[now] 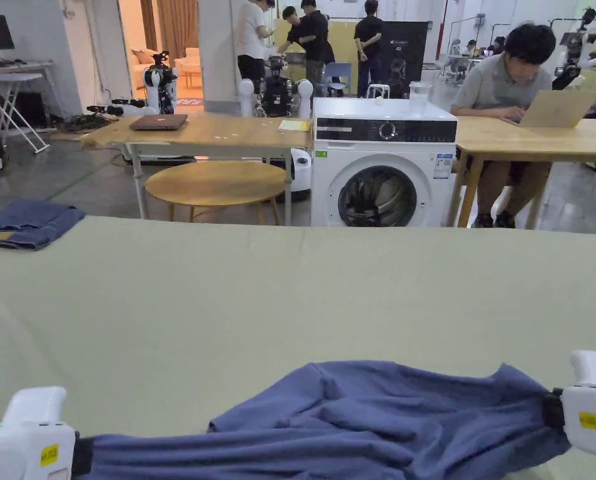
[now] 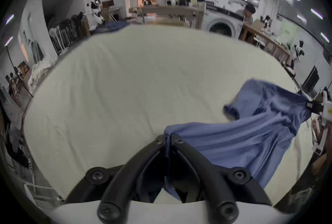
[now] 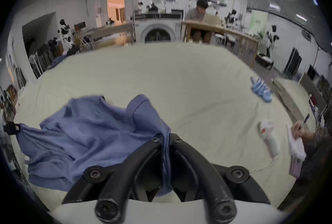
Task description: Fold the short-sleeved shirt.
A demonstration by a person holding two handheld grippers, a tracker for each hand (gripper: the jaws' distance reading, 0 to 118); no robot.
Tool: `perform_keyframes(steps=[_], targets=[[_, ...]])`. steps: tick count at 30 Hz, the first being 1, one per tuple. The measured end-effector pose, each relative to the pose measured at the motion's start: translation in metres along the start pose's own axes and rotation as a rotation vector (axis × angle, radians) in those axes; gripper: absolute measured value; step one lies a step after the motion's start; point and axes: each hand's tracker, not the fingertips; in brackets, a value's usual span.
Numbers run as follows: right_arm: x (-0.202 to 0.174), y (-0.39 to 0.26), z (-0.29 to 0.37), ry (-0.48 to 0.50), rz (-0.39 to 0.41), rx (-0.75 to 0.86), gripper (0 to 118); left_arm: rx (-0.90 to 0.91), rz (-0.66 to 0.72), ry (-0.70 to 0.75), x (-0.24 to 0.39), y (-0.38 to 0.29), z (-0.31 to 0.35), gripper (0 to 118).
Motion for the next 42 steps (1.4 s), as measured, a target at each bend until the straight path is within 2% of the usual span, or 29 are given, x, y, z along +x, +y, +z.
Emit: perform_keyframes(steps=[5,12,17,25,34,38,42], targets=[[0.019,0.045,0.065,0.054,-0.006,0.122,4,0.161,-0.042,0.144,-0.008,0.049,0.074,0],[0.037,0.101,0.131,0.024,0.043,0.261,4,0.333,-0.081,0.214,-0.006,0.106,0.146,0],[0.043,0.143,0.153,0.000,0.021,0.322,4,0.400,-0.115,0.250,0.013,0.143,0.164,0],[0.046,0.219,0.133,-0.058,-0.016,0.353,4,0.444,-0.208,0.355,0.053,0.213,0.142,0],[0.032,0.300,0.076,-0.126,-0.029,0.364,4,0.484,-0.189,0.379,0.075,0.293,0.091,0],[0.022,0.316,0.046,-0.145,-0.006,0.372,4,0.504,-0.179,0.375,0.076,0.309,0.061,0],[0.017,0.313,0.007,-0.142,-0.020,0.369,4,0.502,-0.117,0.343,0.071,0.308,0.023,0]])
